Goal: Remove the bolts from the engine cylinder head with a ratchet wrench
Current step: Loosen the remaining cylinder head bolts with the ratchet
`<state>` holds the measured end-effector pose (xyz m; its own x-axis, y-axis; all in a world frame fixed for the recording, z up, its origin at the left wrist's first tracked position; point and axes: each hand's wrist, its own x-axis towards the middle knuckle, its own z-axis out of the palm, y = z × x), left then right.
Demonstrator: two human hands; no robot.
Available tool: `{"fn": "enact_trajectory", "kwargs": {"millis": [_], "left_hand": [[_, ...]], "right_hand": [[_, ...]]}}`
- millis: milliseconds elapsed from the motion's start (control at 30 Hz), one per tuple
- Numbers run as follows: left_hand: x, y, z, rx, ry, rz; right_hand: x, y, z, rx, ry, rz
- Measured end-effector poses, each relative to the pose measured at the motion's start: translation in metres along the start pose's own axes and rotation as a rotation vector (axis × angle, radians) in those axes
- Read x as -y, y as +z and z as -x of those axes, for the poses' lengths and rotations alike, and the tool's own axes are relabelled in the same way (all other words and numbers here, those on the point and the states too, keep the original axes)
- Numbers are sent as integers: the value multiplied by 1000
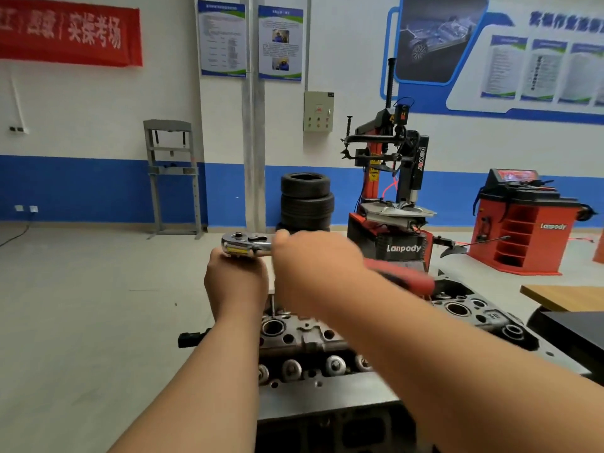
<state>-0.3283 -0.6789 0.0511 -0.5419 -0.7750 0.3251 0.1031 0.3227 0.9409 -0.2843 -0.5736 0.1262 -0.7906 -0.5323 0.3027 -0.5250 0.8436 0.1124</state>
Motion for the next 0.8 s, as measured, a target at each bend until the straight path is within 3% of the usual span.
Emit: {"fn": "enact_trajectory", "kwargs": {"millis": [167,400,567,700,800], "left_hand": [[4,5,-4,-35,-42,7],[7,4,-12,-63,-74,24],[4,5,-11,-45,-83,33],[0,4,-5,-38,-35,-2],[-3,2,-4,-30,13,-112]], "right_hand": [[-27,42,-82,-151,19,-47],[8,52,-143,21,-165,-264],[-9,62,-117,-168,-22,-172],[-22,52,-70,-194,103,-122],[-18,41,-19,-186,129,86]]}}
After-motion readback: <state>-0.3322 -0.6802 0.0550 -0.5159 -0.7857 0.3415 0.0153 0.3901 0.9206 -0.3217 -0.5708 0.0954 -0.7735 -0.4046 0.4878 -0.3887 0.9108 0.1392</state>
